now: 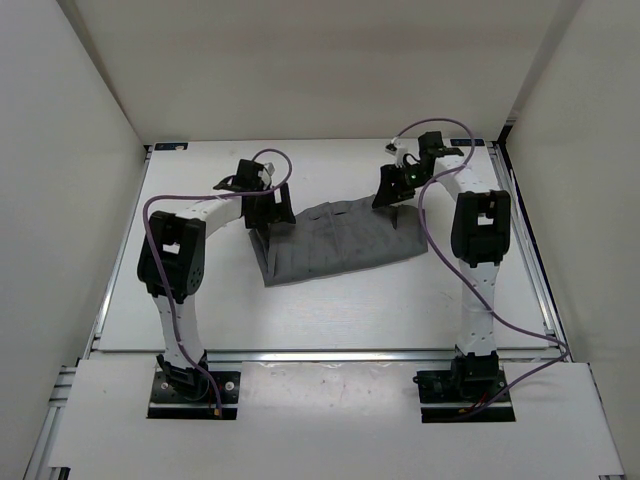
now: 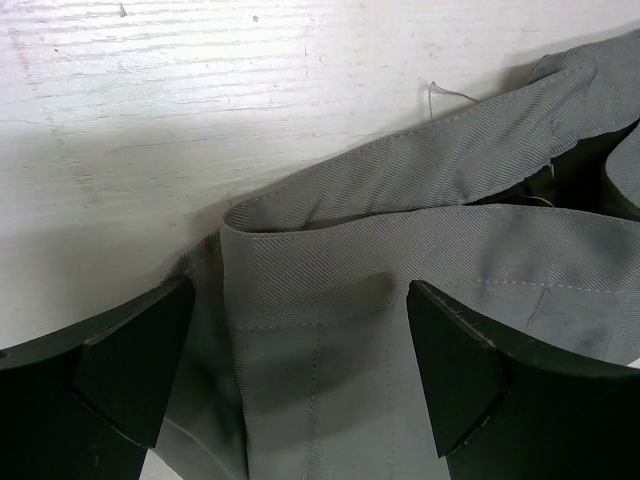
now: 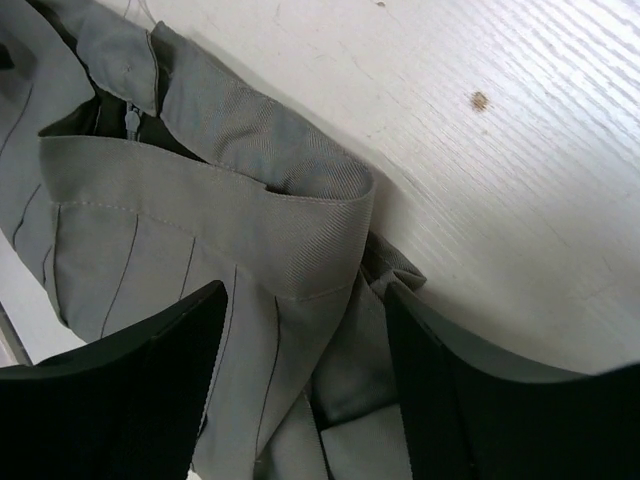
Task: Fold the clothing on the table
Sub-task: Fold the skirt
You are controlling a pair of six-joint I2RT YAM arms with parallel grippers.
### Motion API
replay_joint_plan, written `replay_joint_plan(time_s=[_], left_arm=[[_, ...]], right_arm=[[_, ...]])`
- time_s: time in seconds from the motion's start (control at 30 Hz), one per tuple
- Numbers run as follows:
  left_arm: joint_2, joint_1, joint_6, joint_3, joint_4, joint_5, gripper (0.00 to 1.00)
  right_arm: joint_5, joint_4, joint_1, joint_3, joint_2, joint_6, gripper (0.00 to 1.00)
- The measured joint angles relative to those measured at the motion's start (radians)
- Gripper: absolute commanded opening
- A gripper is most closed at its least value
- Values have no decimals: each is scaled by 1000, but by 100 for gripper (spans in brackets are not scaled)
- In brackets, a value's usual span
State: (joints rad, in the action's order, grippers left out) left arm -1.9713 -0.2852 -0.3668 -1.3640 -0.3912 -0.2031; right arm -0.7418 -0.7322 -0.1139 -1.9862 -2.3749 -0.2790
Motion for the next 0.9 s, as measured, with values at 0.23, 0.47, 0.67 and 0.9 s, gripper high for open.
replay_joint_plan(time_s=[0.23, 0.47, 0.67, 0.9], left_arm=[[-1, 7, -9, 2, 19, -18, 99], [-1, 8, -29, 40, 55, -41, 90], [-2, 13, -39, 58, 66, -57, 76], [-2, 24, -45, 62, 78, -76, 55]], right_arm=[[3, -2, -10, 0, -13, -3, 70], [7, -2, -19, 0, -14, -2, 57], [23, 1, -24, 0, -14, 6, 38], [47, 1, -25, 0, -14, 12, 5]])
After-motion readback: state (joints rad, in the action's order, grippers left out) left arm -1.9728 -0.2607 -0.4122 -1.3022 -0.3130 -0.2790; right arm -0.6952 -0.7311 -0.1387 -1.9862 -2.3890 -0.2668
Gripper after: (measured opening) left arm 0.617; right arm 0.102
